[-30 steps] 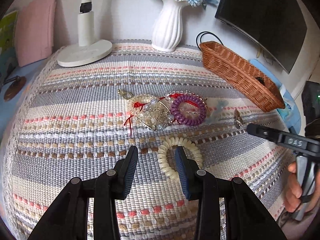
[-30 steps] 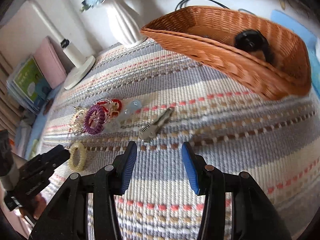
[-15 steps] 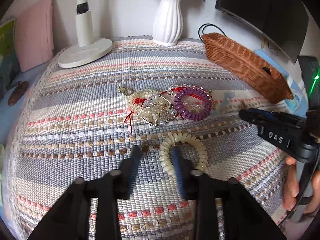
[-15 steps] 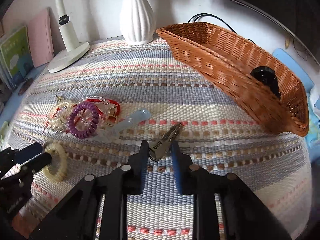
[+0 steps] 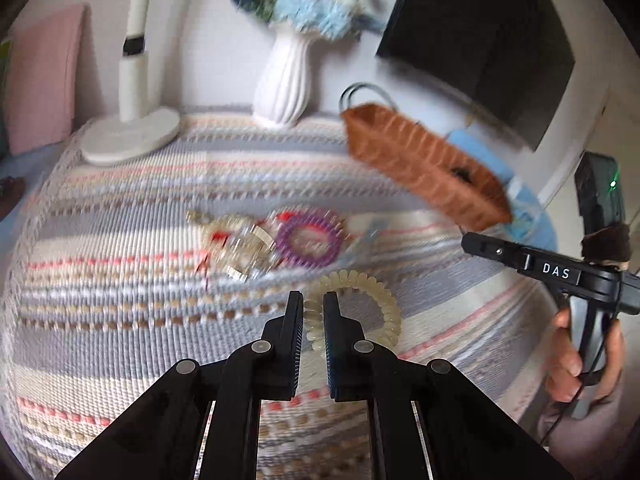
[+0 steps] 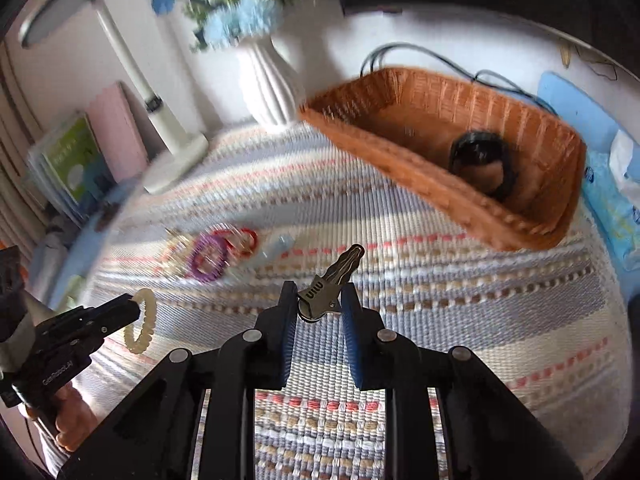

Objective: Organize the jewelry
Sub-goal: 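Lower the hair tie and keys into the basket and open both grippers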

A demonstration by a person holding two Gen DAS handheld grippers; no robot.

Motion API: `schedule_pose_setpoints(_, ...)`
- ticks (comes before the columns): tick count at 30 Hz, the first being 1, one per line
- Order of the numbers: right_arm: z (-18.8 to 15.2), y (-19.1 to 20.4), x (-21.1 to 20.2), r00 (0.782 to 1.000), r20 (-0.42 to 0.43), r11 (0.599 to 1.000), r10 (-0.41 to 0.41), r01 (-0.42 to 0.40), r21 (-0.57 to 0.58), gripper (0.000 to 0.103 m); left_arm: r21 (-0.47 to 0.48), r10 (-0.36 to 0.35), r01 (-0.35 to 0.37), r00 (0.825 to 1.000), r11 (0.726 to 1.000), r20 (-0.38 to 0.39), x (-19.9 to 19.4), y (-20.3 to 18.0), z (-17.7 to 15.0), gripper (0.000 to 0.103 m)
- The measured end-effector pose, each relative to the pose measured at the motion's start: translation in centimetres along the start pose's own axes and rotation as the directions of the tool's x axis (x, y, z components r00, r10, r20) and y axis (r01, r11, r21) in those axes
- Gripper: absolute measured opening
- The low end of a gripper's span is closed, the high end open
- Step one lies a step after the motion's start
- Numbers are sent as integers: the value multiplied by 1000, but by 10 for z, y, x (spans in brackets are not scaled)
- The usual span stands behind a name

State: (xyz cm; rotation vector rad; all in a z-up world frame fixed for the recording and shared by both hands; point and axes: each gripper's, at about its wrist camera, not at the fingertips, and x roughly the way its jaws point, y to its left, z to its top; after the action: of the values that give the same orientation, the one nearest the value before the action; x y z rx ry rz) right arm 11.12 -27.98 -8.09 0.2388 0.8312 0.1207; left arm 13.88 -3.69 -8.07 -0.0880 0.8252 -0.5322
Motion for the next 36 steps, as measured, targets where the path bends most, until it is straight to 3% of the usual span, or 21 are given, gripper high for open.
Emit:
schedule_pose_setpoints(5,17,-8,-36,996,83,999,29,-30,10,25,94,-3,-2,998,996,56,-22,-32,32,10)
schedule_pose_setpoints(11,55,-38,-66,980,192,998,-49,42,39,25,210,-4,-15,996,978,91,-16,-75,89,10)
schedule_pose_setpoints(14,77,-66,-68,970,210,990,-124,108,85,25,235,-30,8,996,972,88,5,-96,126,10)
schedule_pose_setpoints(18,103,-112,-44,981,164,983,-106,79,166,25,234,-69,56,996,971,48,53,-118,167,10)
schedule_pose_setpoints(21,112,-134,-23,980,115,968,-160,133,214,25,239,-78,75,997,968,0,97,-135,183,10)
schedule_pose_setpoints(29,120,-173,25,976,6,949,-217,210,237,25,287,-16,46,994,957,-105,189,-159,178,10)
schedule_pose_setpoints(33,117,-182,40,979,-32,949,-203,205,242,25,353,55,-15,993,936,-105,208,-168,165,10)
schedule_pose_setpoints(36,117,-182,45,978,-45,950,-202,207,234,24,356,57,-12,992,935,-116,214,-170,162,10)
